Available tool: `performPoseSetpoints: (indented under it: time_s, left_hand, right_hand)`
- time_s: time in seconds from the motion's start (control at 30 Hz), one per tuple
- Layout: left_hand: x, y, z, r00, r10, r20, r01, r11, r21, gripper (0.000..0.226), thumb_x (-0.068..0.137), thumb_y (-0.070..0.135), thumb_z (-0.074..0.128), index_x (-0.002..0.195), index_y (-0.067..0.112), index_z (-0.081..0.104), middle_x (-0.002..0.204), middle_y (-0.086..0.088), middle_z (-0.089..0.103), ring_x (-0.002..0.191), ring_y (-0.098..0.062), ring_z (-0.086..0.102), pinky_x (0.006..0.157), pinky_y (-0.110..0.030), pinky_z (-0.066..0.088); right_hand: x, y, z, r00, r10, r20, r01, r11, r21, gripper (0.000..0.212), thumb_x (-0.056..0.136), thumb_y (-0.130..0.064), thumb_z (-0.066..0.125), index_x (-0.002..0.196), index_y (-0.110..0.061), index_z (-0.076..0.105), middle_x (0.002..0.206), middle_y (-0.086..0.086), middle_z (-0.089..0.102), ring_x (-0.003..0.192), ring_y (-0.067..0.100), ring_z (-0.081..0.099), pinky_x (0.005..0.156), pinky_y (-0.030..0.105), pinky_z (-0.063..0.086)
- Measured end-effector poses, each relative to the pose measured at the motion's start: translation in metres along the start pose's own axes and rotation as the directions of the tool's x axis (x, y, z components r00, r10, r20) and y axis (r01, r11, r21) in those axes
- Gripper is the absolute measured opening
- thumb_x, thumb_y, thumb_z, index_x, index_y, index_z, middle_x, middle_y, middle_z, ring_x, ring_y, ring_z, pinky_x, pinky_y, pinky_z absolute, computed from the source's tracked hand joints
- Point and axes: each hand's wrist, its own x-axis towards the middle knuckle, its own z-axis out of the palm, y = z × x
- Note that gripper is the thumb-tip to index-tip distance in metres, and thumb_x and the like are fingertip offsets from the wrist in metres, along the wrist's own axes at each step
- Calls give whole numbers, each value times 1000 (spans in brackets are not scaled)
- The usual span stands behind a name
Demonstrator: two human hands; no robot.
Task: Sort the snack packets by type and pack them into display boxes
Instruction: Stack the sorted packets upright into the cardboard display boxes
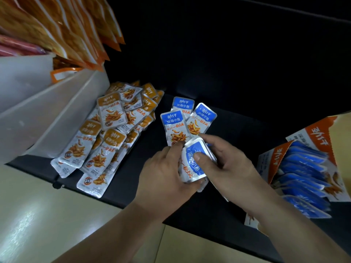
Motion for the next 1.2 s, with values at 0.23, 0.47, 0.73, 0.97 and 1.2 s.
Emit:
performPoseSetpoints:
  time_s: [0.23, 0.47, 0.73, 0.97, 1.2]
  left_hand:
    - [5, 17, -11, 999, -10, -37, 12, 998, 54, 80, 69, 66, 62, 133, 18, 61, 104, 8, 67, 86, -6, 66, 70, -3, 33]
    - [-4, 43, -13, 998, 64, -25, -65, 998, -27, 85, 70, 61, 80, 141, 21, 54, 114, 11, 60, 98, -5, 63, 77, -34, 59]
    - [-10, 103, -43, 841, 86, 533, 298, 750, -590, 78, 90, 23, 81, 154, 35, 39, 132, 12, 66, 122, -6, 65, 95, -25, 56]
    - [-20, 133, -18, 710, 117, 695, 383, 763, -520, 57, 99, 17, 69, 144, 42, 43, 130, 9, 70, 122, -12, 67, 106, -45, 52]
    - [-30, 161, 11, 707, 114, 698, 341, 810, -478, 50, 101, 16, 65, 136, 45, 45, 116, 16, 73, 105, -2, 70, 90, -27, 56]
  right_hand:
    - [0, -20, 6, 989, 61, 134, -12, 940, -341, 67, 105, -49, 42, 162, -45, 6, 145, -25, 36, 125, -5, 50, 92, 13, 50]
    - [-14, -42, -35, 991, 64, 119, -60, 998, -36, 44, 80, -20, 87, 115, -40, 68, 107, -9, 77, 99, 10, 75, 88, 39, 62]
    - [-77, -71, -100, 998, -45, 51, 56, 972, -230, 61, 84, -23, 84, 131, -48, 55, 108, -16, 72, 101, 4, 72, 84, 31, 63]
    - [-116, -57, -146, 996, -52, 72, 73, 941, -331, 67, 90, -23, 77, 140, -54, 46, 113, -15, 70, 103, 2, 71, 80, 29, 63]
    - [-134, -46, -161, 996, 35, 76, 20, 781, -624, 83, 100, -34, 61, 153, -62, 3, 150, -25, 35, 126, 0, 41, 100, 19, 35]
